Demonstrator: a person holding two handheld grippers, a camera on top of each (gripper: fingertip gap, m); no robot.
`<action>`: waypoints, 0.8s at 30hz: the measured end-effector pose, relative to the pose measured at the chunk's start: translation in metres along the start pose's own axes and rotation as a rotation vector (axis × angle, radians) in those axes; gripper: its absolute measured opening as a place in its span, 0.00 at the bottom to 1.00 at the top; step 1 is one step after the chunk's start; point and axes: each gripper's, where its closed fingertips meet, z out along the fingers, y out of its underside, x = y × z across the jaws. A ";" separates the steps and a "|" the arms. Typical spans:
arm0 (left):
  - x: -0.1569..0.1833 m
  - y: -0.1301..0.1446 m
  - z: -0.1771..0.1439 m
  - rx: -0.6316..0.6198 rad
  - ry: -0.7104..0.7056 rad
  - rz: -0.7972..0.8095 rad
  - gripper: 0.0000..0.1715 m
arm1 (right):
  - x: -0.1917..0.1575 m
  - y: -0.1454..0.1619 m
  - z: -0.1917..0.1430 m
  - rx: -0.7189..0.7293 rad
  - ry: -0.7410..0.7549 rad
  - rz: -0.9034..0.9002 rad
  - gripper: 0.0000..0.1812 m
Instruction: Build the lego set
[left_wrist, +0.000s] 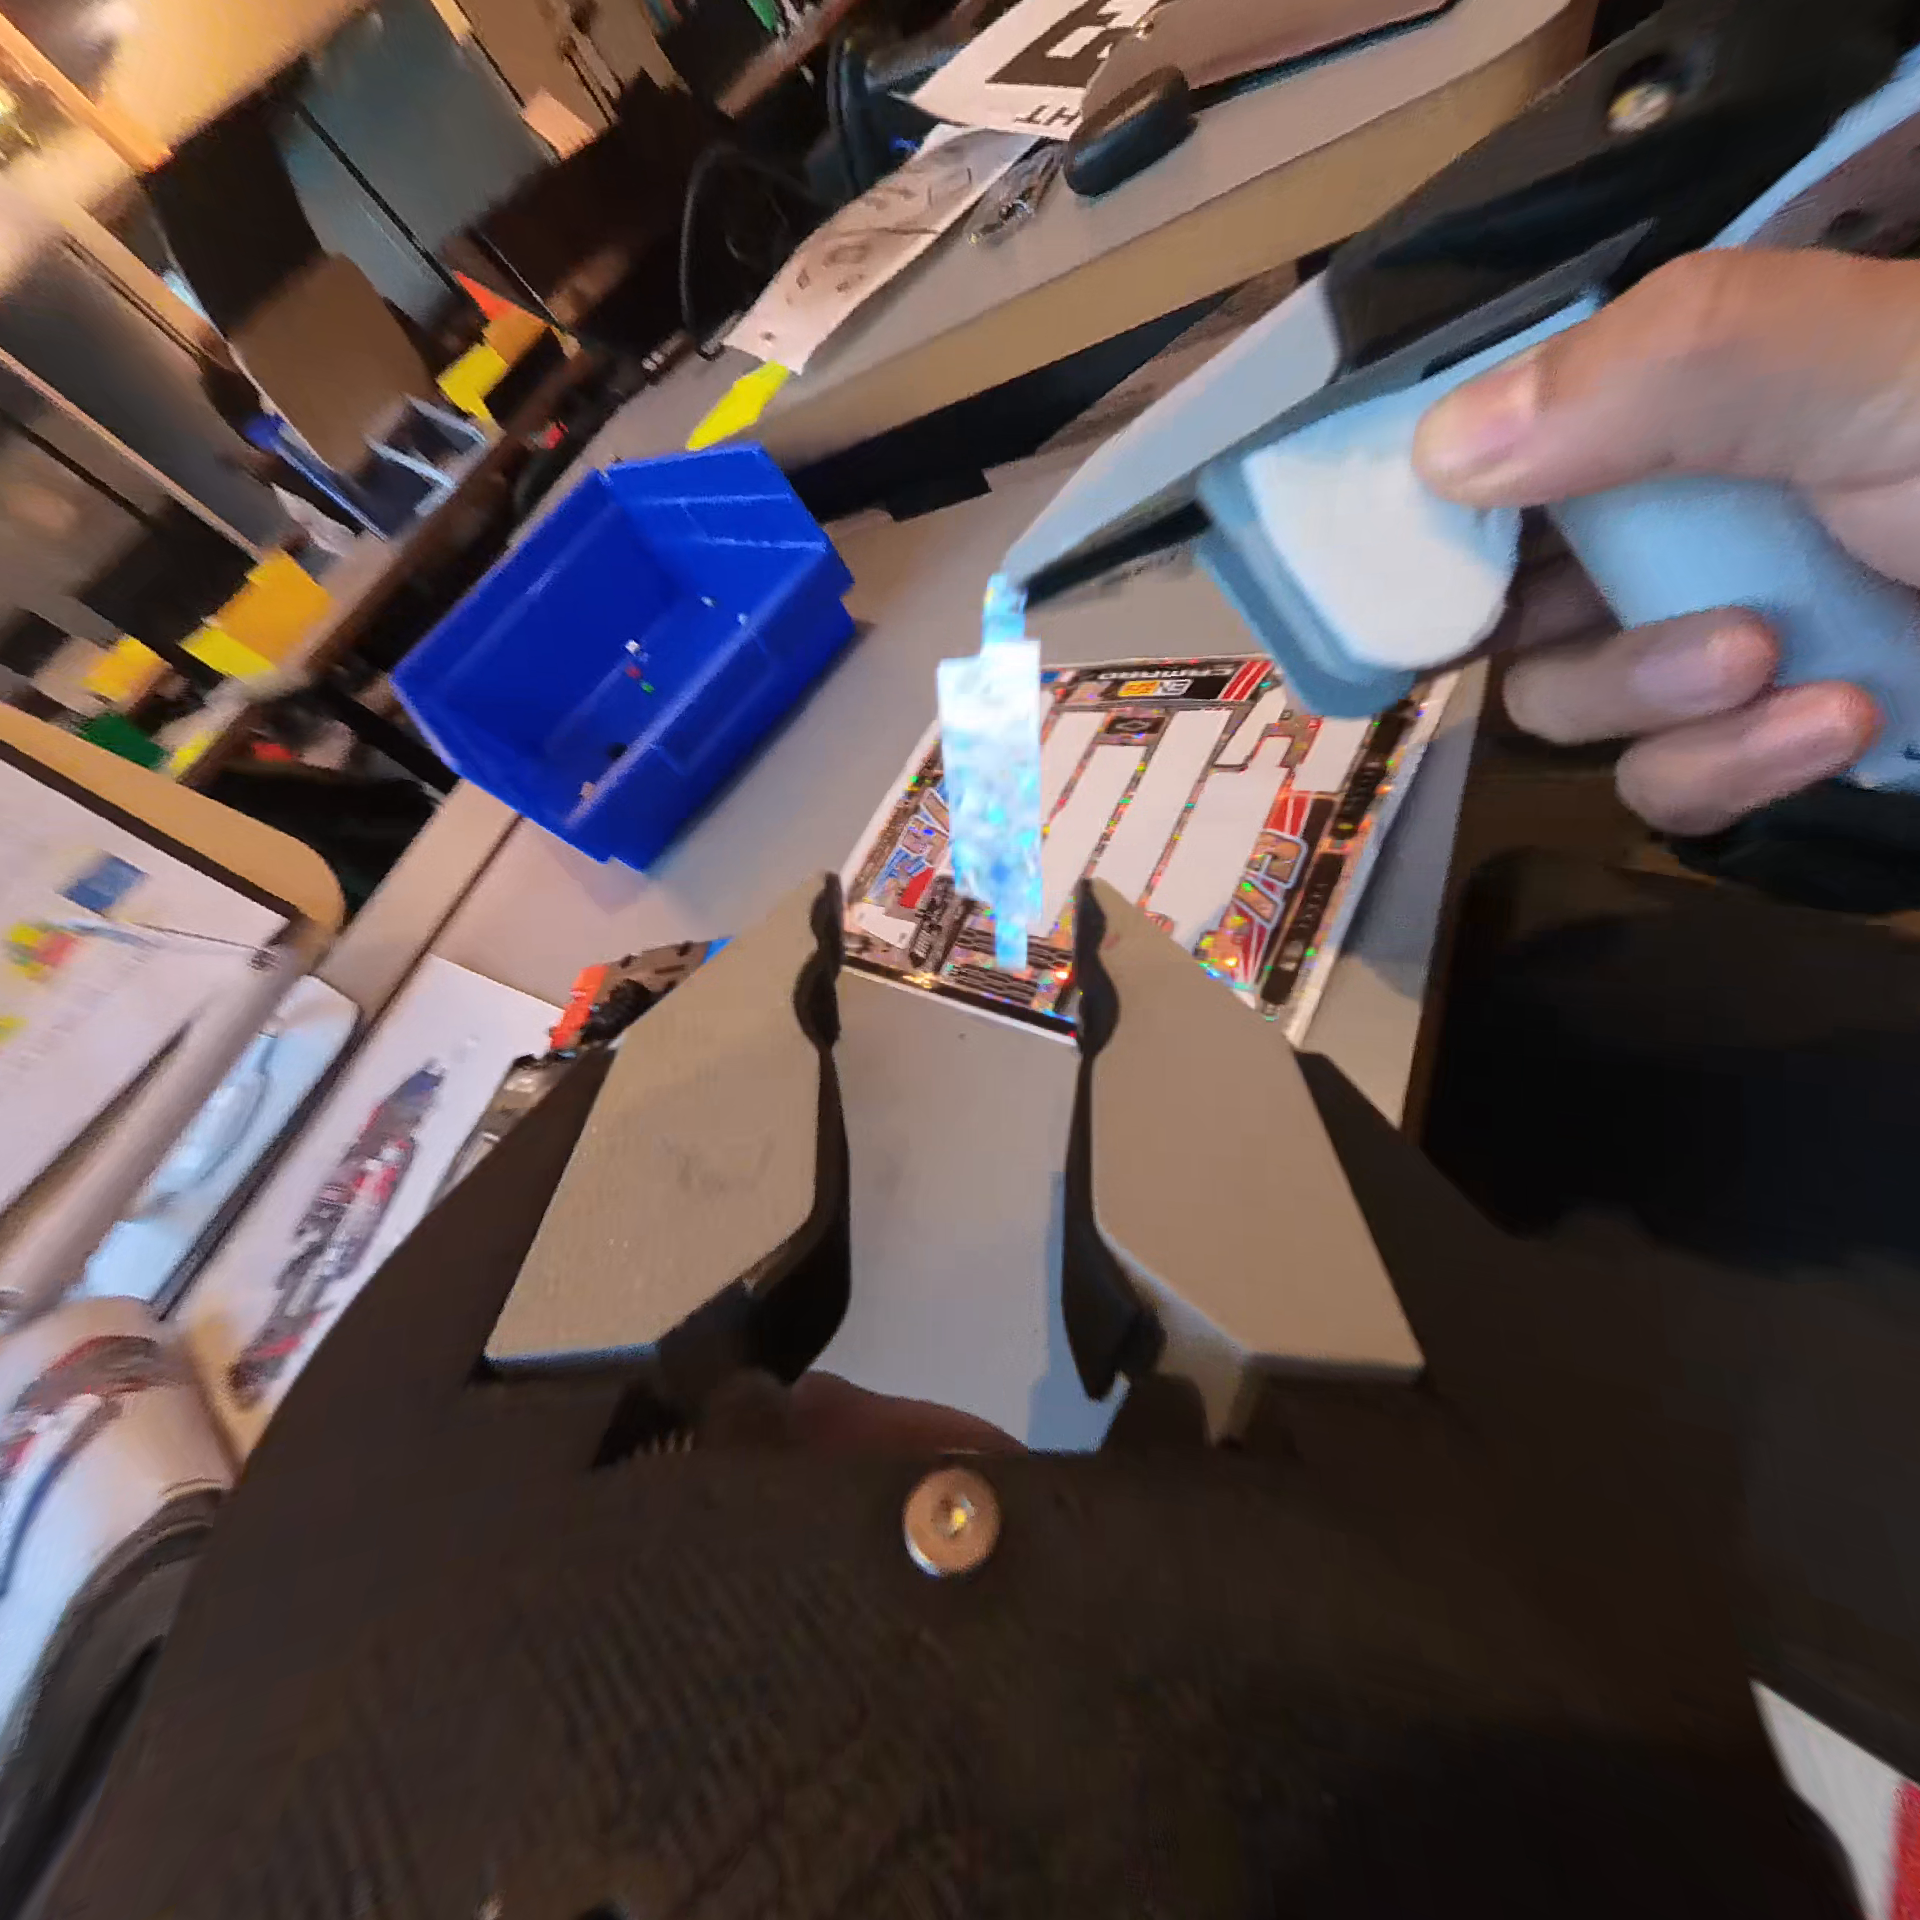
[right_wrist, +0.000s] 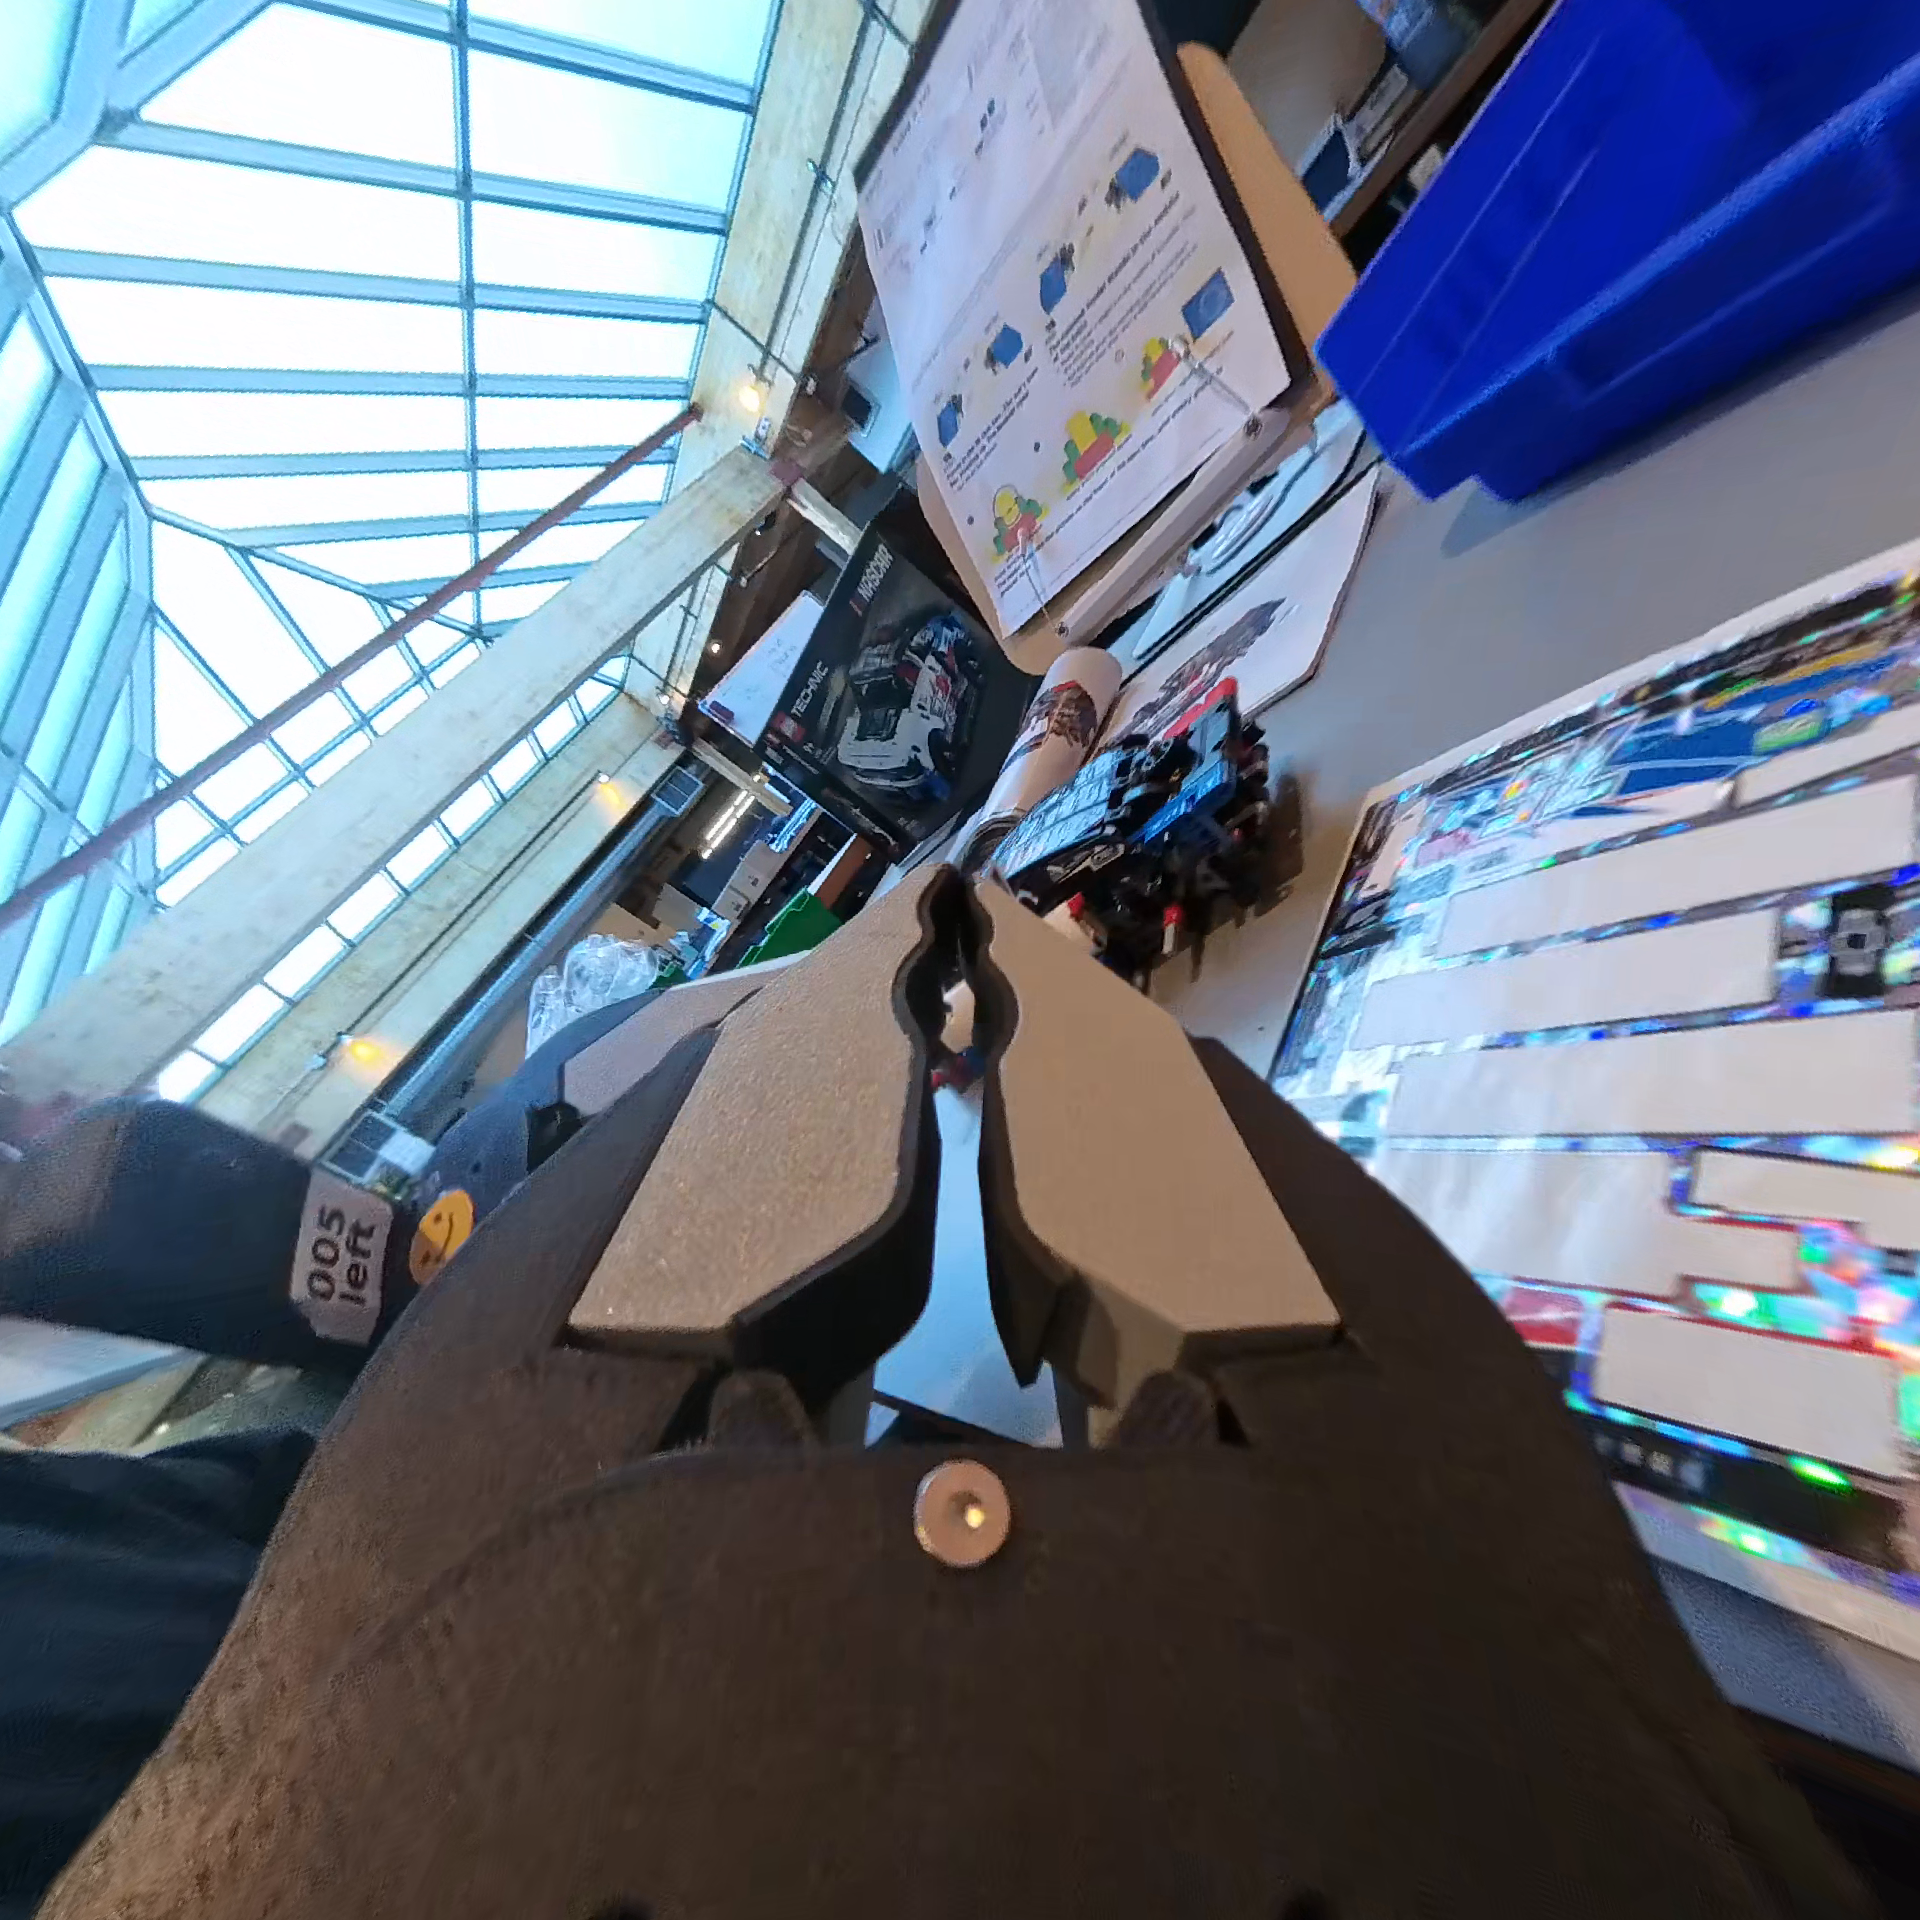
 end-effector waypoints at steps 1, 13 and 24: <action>-0.001 0.000 0.000 0.005 -0.016 0.022 0.21 | -0.001 0.005 0.006 -0.006 0.001 0.014 0.00; -0.030 0.024 -0.009 -0.040 -0.171 0.077 0.11 | -0.014 0.042 0.056 -0.030 0.022 0.043 0.00; -0.046 0.032 -0.010 -0.056 -0.252 0.119 0.05 | -0.025 0.054 0.070 -0.035 0.007 0.091 0.00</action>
